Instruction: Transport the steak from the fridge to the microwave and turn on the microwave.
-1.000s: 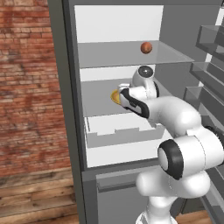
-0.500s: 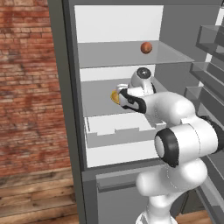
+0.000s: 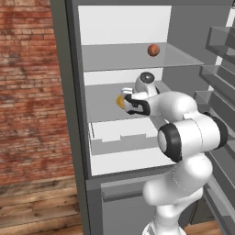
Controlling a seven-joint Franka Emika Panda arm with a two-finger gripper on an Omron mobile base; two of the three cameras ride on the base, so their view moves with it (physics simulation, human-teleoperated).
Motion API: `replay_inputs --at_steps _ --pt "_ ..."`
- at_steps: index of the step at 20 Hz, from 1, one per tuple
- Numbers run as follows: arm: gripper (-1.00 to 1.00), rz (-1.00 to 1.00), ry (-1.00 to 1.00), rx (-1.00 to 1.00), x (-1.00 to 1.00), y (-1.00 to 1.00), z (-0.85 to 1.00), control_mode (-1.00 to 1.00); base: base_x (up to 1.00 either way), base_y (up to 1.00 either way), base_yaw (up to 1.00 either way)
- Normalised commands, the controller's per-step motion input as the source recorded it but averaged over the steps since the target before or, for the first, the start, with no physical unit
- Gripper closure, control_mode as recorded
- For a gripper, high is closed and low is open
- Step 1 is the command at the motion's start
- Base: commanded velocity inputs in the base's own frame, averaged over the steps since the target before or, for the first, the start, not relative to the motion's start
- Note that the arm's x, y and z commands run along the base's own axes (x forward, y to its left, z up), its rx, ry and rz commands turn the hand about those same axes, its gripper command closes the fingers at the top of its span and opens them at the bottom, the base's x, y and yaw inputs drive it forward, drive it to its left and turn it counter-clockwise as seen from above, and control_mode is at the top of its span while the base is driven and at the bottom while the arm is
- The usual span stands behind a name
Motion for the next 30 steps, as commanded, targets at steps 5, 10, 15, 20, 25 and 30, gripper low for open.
replay_inputs --at_steps 5,10,15,20,25,30 --pt "-1.00 -0.06 0.00 0.00 0.36 0.00 -0.08 -1.00 0.00 0.00 0.00" --pt "-1.00 -0.03 0.01 0.00 0.28 0.00 -0.11 -1.00 0.00 0.00 0.00" --pt "-1.00 -0.01 0.01 0.00 0.30 0.00 -0.14 -1.00 0.00 0.00 0.00" --pt "-1.00 0.00 0.02 0.01 0.27 -0.03 -0.11 -1.00 0.00 0.00 0.00" --pt "-1.00 0.00 0.04 0.01 0.20 -0.03 -0.12 -1.00 0.00 0.00 0.00" --pt "-1.00 0.00 0.06 0.01 0.18 -0.05 -0.08 -1.00 0.00 0.00 0.00"
